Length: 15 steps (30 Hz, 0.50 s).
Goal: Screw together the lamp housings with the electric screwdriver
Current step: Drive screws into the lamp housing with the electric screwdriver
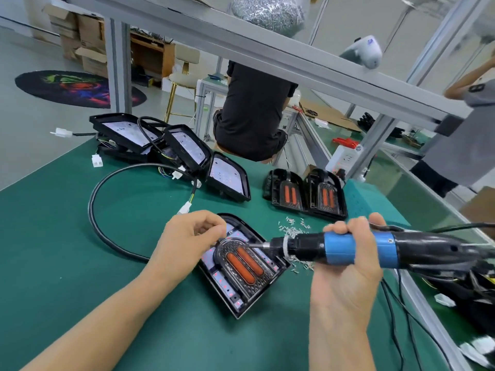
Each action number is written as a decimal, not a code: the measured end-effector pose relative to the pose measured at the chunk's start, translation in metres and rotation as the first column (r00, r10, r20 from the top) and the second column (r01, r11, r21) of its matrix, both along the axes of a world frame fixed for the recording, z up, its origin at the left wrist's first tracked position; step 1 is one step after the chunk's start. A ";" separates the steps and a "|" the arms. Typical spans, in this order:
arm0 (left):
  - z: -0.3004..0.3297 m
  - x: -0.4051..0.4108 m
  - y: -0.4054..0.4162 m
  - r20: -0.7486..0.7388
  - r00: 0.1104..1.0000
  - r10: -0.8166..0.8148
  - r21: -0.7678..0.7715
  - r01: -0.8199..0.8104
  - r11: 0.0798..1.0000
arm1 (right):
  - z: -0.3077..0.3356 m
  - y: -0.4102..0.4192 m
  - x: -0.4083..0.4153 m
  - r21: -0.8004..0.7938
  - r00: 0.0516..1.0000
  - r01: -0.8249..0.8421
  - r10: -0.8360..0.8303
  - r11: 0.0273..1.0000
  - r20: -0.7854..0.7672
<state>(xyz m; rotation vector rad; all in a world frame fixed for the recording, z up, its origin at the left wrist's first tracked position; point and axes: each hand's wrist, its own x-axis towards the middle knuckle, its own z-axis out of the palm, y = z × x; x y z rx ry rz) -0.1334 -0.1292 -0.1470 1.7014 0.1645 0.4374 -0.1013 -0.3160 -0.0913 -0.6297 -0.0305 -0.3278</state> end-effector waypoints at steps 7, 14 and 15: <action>0.025 0.005 -0.044 -0.029 0.963 -0.270 -0.393 0.237 0.889 | 0.019 -0.038 -0.004 0.045 0.996 -0.018 0.014 0.999 0.093; 0.027 0.007 -0.063 -0.024 0.952 -0.307 -0.455 0.263 0.851 | 0.026 -0.051 -0.008 0.065 0.989 -0.017 0.007 0.998 0.148; 0.027 0.007 -0.064 -0.022 0.950 -0.310 -0.454 0.267 0.850 | 0.026 -0.052 -0.009 0.064 0.988 -0.017 0.007 0.998 0.151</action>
